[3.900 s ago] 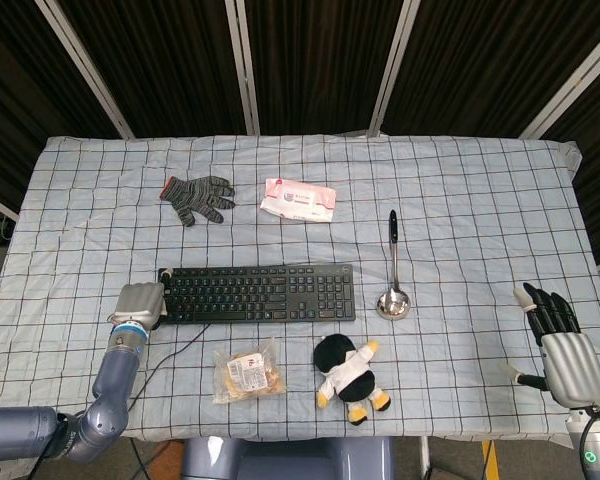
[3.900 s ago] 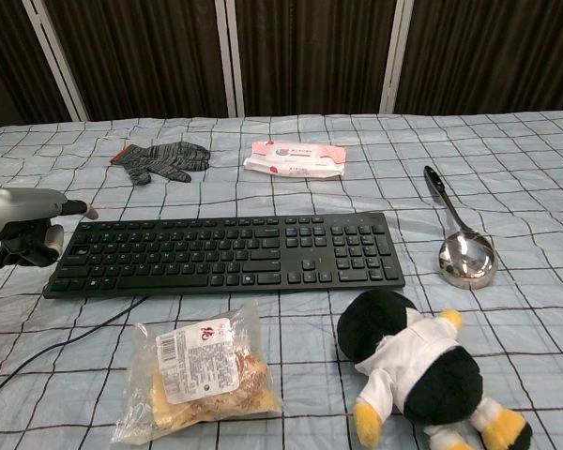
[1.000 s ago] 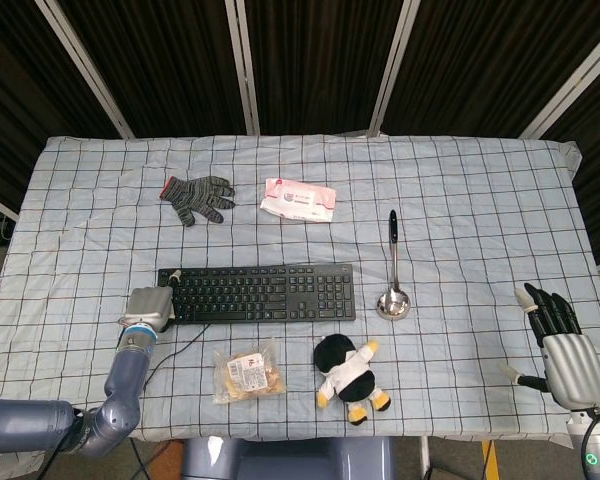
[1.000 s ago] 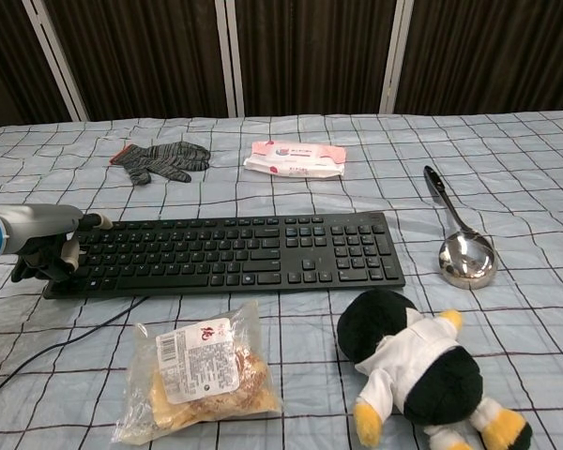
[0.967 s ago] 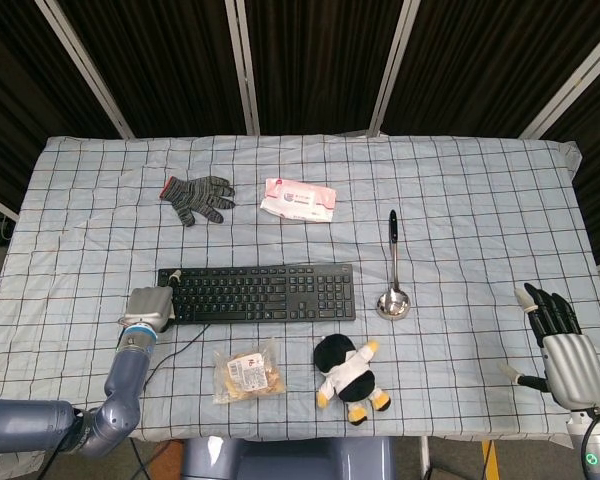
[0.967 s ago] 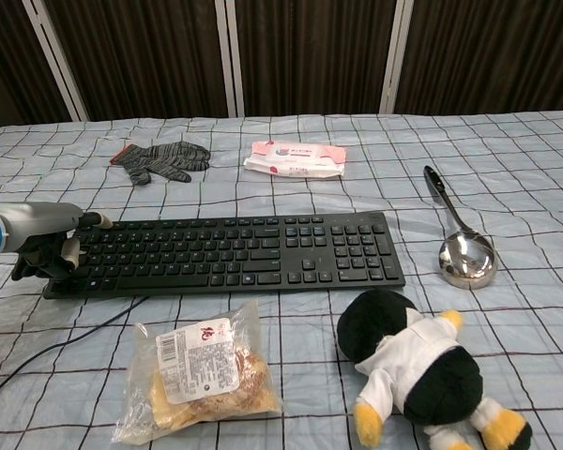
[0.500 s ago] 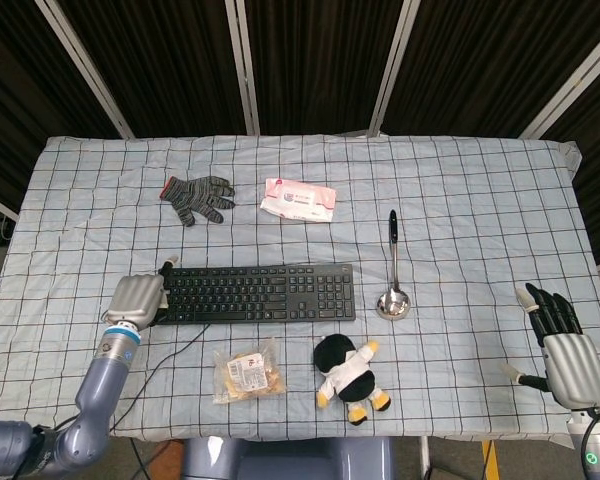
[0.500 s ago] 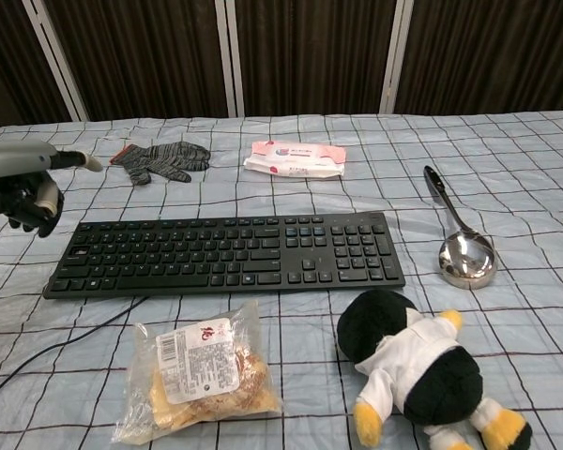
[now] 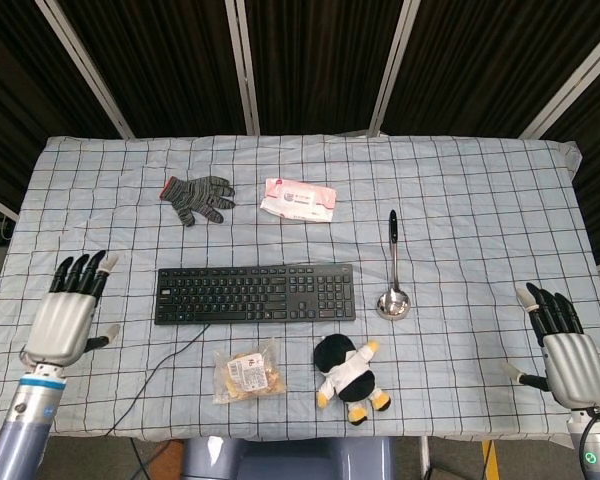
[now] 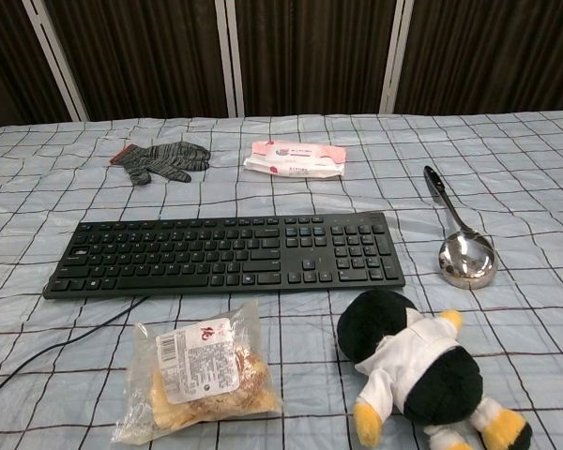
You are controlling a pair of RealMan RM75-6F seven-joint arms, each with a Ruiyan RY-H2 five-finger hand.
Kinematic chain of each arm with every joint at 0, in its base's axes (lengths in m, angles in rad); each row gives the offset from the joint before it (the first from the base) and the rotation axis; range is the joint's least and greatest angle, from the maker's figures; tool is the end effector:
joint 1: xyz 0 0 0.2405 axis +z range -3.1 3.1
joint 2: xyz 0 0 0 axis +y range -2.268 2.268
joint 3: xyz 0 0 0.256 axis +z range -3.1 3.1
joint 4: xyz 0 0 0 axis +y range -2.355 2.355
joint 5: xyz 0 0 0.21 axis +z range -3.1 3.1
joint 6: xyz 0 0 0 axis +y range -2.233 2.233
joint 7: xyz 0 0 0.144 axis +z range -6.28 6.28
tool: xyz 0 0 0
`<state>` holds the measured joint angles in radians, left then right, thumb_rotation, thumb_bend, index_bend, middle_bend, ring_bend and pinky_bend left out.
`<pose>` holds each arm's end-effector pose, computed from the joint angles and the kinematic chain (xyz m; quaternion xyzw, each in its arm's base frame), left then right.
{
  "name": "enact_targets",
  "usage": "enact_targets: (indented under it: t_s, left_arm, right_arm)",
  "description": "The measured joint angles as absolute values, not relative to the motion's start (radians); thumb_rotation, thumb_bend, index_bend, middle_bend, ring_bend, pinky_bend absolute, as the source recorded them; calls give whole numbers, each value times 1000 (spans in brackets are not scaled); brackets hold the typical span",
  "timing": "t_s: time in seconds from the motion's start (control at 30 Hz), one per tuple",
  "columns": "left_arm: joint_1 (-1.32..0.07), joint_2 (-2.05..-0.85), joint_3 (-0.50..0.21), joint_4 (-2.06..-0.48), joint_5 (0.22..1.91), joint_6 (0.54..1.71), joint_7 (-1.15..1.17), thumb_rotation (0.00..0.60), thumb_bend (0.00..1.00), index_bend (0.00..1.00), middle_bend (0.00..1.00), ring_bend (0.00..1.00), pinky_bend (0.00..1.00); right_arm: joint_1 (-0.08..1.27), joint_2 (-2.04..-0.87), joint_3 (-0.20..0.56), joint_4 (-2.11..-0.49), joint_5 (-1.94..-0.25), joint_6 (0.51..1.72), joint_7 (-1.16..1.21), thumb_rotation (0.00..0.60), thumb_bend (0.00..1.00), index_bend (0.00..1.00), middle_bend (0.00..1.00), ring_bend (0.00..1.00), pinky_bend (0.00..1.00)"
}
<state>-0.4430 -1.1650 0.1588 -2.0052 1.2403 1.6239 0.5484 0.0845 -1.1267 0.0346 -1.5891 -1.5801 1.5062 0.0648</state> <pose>-0.2124 0.2139 0.1205 -0.6572 -0.3382 -0.3361 0.5838 -0.3044 -0.1775 0.1548 0.6069 -0.3839 0.4185 0.5560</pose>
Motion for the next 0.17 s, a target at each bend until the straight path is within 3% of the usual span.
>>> enact_targets:
  t_s: [0.17]
  left_arm:
    - [-347,-1170,207,-1879,1397,1734,481,600,132,0,0,0,0]
  right_arm:
    - [86,-1131,34,-1586,-1586,1507,60,600,52,0,0,0,0]
